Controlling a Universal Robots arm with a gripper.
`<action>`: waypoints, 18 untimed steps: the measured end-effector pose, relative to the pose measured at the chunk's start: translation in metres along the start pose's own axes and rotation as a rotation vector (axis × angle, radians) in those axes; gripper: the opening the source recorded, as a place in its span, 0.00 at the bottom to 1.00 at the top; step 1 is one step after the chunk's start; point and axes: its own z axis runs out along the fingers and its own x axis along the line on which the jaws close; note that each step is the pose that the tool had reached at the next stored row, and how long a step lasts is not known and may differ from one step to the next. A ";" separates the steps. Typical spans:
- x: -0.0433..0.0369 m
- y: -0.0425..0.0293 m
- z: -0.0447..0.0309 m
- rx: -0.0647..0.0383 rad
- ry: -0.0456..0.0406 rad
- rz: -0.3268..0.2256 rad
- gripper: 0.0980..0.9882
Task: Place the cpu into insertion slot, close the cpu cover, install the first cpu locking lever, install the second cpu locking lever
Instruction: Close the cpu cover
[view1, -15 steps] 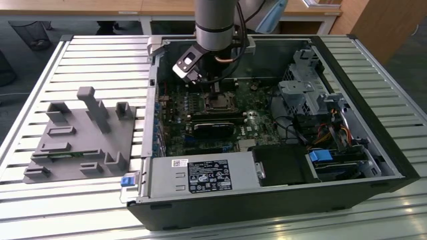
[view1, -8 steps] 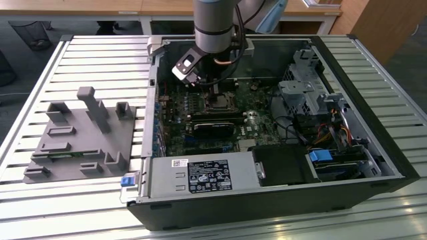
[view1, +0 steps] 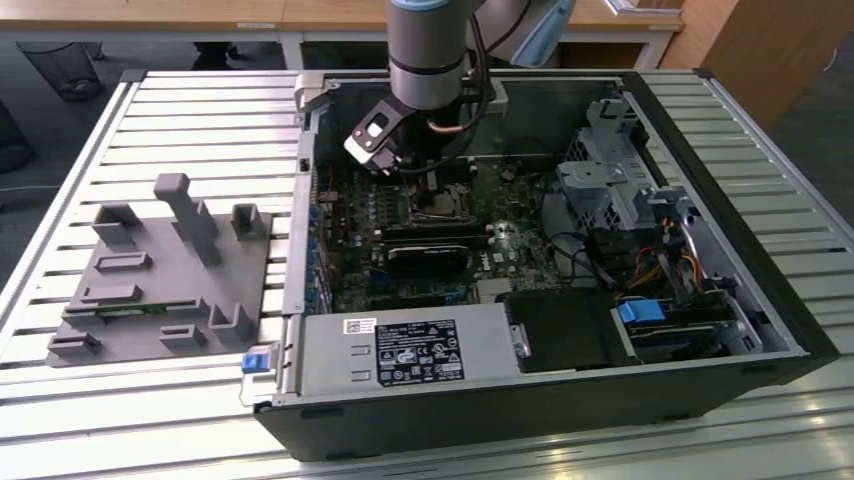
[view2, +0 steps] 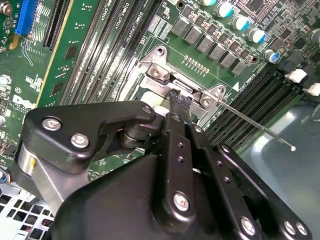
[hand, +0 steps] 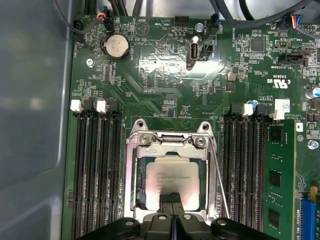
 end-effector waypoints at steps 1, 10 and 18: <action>0.0000 0.0004 0.0003 0.000 -0.0004 0.000 0.01; 0.0011 0.0072 -0.0095 0.000 0.0000 0.000 0.01; 0.0011 0.0119 -0.0104 0.000 0.0001 0.000 0.01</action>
